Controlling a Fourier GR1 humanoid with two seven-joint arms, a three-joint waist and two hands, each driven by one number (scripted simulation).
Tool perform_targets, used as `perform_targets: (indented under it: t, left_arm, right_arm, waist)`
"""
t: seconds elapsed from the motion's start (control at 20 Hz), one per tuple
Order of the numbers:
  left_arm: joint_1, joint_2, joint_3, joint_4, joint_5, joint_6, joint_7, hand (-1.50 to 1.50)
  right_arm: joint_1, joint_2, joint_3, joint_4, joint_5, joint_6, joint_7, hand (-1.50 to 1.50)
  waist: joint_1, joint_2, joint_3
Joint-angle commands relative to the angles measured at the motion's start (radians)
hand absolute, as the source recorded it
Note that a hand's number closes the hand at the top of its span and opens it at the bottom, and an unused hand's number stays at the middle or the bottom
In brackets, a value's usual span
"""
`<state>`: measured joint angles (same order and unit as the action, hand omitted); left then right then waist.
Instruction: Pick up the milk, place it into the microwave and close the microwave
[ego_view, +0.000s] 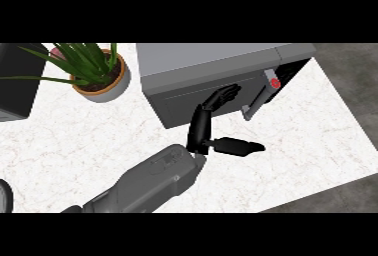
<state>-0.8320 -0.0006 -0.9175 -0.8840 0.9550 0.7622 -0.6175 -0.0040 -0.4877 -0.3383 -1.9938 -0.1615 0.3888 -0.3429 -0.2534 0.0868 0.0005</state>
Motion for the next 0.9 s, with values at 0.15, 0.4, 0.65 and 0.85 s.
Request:
perform_targets:
  t: [0.15, 0.4, 0.65, 0.85]
  left_arm:
    - [-0.062, 0.001, 0.049, 0.083, 0.044, 0.002, -0.019, -1.50]
    - [-0.073, 0.001, 0.054, 0.094, 0.066, 0.013, -0.039, -1.50]
    - [-0.065, 0.001, 0.052, 0.101, 0.088, 0.000, -0.065, -1.50]
    - [-0.084, 0.001, 0.059, 0.111, 0.105, -0.003, -0.067, -1.50]
  right_arm:
    - [-0.030, 0.069, 0.049, 0.100, -0.184, 0.045, 0.042, -1.50]
    - [-0.048, 0.057, 0.048, 0.145, -0.252, 0.077, 0.068, -1.50]
    - [-0.072, 0.031, 0.027, 0.208, -0.298, 0.101, 0.081, -1.50]
    - [-0.094, 0.006, 0.012, 0.246, -0.336, 0.126, 0.092, -1.50]
  waist:
    - [0.005, 0.016, 0.000]
    - [-0.015, 0.012, -0.001]
    - [-0.018, 0.015, 0.000]
    - [-0.021, 0.011, 0.001]
